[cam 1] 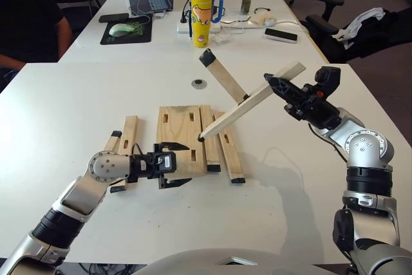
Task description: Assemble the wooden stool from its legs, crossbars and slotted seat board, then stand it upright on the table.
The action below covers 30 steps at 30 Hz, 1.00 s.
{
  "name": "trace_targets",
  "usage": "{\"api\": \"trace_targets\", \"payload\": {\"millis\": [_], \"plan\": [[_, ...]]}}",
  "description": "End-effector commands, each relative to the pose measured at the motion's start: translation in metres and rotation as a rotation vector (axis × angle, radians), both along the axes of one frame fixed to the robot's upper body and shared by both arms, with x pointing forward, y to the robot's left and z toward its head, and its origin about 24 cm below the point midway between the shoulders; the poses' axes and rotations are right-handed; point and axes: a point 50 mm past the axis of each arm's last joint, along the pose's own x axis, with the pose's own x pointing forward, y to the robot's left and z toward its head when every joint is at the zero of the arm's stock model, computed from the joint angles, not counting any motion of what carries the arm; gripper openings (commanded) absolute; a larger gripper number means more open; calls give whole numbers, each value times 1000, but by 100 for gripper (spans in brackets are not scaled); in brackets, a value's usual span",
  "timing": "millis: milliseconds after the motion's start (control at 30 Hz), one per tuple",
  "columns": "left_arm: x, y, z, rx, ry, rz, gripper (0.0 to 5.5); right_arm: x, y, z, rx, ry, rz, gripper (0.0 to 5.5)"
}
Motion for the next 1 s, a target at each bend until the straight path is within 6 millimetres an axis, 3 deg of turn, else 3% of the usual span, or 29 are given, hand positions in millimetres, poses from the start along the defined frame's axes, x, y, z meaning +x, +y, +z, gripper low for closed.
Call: {"api": "trace_targets", "payload": {"millis": [33, 233, 800, 1000], "plan": [[10, 5, -10, 38, -47, 73, 432, 0, 14, 4, -64, -84, 49, 203], [10, 9, -30, 107, 3, 92, 432, 8, 27, -3, -123, -153, 89, 203], [-4, 16, -56, 200, 133, 5, 432, 36, 53, -12, -441, -351, 251, 203], [-14, 17, -66, 226, 186, -6, 432, 33, 63, -2, -500, -429, 293, 203]]}}
